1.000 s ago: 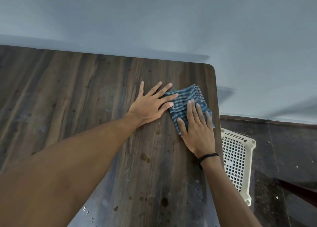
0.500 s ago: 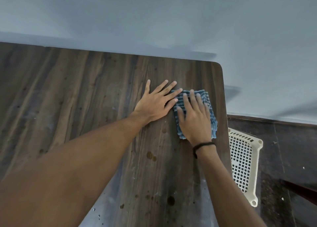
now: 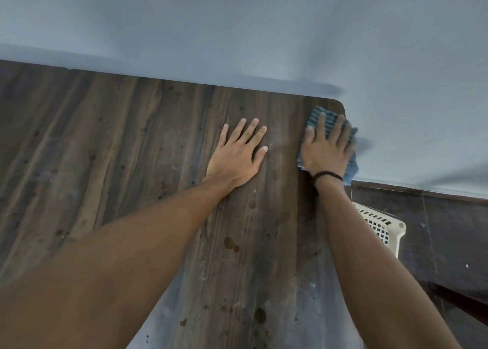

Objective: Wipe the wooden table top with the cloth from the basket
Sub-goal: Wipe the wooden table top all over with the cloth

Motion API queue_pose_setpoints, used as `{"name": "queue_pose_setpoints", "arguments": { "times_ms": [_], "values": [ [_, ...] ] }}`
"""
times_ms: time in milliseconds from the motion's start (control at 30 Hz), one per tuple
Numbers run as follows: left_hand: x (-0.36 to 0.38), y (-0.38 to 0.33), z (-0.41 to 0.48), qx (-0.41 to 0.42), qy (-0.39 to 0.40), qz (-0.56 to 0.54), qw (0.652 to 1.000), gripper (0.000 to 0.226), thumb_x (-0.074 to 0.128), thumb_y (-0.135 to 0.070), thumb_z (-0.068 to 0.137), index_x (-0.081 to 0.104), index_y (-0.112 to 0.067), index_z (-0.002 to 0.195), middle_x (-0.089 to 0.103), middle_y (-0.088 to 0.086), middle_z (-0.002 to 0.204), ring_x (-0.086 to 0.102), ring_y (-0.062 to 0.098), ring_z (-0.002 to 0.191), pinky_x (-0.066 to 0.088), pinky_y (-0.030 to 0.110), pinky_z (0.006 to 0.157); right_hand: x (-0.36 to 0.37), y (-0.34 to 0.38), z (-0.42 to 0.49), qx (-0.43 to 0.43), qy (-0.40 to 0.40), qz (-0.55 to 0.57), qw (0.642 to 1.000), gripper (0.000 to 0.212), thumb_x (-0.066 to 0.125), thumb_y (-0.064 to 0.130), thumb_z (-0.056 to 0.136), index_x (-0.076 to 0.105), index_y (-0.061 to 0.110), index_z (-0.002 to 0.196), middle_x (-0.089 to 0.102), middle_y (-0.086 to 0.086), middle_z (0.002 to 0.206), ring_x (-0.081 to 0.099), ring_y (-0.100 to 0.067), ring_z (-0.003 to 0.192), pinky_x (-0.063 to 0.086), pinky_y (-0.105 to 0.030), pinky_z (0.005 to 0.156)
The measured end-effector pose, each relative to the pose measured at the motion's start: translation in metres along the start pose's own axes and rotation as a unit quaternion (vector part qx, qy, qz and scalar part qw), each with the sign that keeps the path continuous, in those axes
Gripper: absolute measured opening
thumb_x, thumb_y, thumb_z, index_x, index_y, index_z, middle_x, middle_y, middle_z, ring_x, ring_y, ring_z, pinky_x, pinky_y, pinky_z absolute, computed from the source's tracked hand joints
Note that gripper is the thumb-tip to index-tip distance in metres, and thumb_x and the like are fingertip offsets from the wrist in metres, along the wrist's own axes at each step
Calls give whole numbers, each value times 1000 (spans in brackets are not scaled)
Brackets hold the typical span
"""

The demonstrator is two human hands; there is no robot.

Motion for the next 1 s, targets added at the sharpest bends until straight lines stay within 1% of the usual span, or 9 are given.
{"name": "queue_pose_setpoints", "arguments": {
  "times_ms": [100, 267, 400, 433, 567, 700, 800, 867, 1000],
  "values": [
    [-1, 0, -1, -2, -1, 4, 1000, 60, 14, -52, 107, 13, -28, 161, 6, -5, 169, 0, 18, 156, 0, 51, 126, 9, 27, -3, -118, 8, -22, 993, 60, 14, 55, 105, 8, 34, 161, -3, -5, 169, -2, -27, 156, -9, -47, 122],
    [0, 0, 0, 0, -6, 14, 1000, 59, 14, -50, 107, 16, -27, 161, 9, -4, 169, 3, 20, 156, 2, 52, 125, 0, 31, 41, -23, 16, 16, 999, 60, 14, 53, 104, 8, 34, 161, -2, -6, 169, -4, -26, 156, -7, -51, 124],
    [-2, 0, -2, 3, -16, 17, 1000, 55, 17, -43, 108, 19, -26, 161, 13, -4, 169, 7, 19, 156, 5, 52, 125, 10, 65, 34, -192, 39, -20, 980, 58, 14, 56, 105, 8, 40, 160, 0, -1, 170, -4, -23, 156, -9, -47, 123],
    [-2, -2, -2, 4, -16, 18, 1000, 55, 16, -42, 108, 18, -26, 161, 12, -4, 169, 6, 19, 156, 6, 52, 125, 8, 52, 35, -194, 39, -20, 980, 58, 14, 57, 104, 8, 41, 160, 0, 2, 169, -3, -21, 156, -8, -47, 123],
    [0, 1, -1, 4, -15, 14, 1000, 55, 17, -40, 109, 18, -24, 161, 13, -3, 169, 7, 20, 156, 7, 53, 125, -2, 32, 46, -64, 29, 2, 997, 59, 15, 53, 105, 8, 36, 161, -2, -3, 170, -3, -25, 156, -6, -51, 124],
    [-2, 0, -3, 3, -22, 9, 1000, 56, 18, -41, 107, 22, -24, 160, 15, -3, 168, 9, 19, 156, 8, 53, 125, 3, 25, -6, -167, 16, -17, 986, 59, 15, 56, 105, 9, 39, 160, 0, 0, 169, 0, -24, 156, -5, -48, 123],
    [-1, -1, 0, 3, -23, 10, 1000, 56, 18, -41, 107, 22, -24, 160, 15, -3, 168, 9, 19, 156, 7, 52, 125, -5, -19, -13, -44, -11, -3, 999, 59, 17, 56, 104, 15, 37, 160, 5, -3, 169, 4, -25, 156, 3, -52, 125],
    [0, 0, -1, 1, -15, 6, 1000, 56, 18, -42, 107, 21, -25, 160, 14, -4, 168, 8, 19, 156, 5, 52, 125, -2, -7, -12, 3, -6, 10, 1000, 59, 15, 53, 105, 11, 34, 161, 3, -8, 169, 2, -28, 156, 2, -53, 125],
    [-1, 0, -3, -3, -12, 4, 1000, 57, 16, -44, 106, 20, -28, 161, 12, -6, 169, 6, 18, 156, 3, 54, 125, 9, 1, -59, -126, -11, -19, 992, 58, 17, 56, 105, 11, 38, 160, 1, -1, 169, 2, -24, 156, -5, -47, 124]
  ]
}}
Point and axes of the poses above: each hand's wrist, its own z-axis towards the middle knuckle, its own x-axis out of the palm, y = z × x, the point moved 6 cm from there along z, towards the middle knuckle
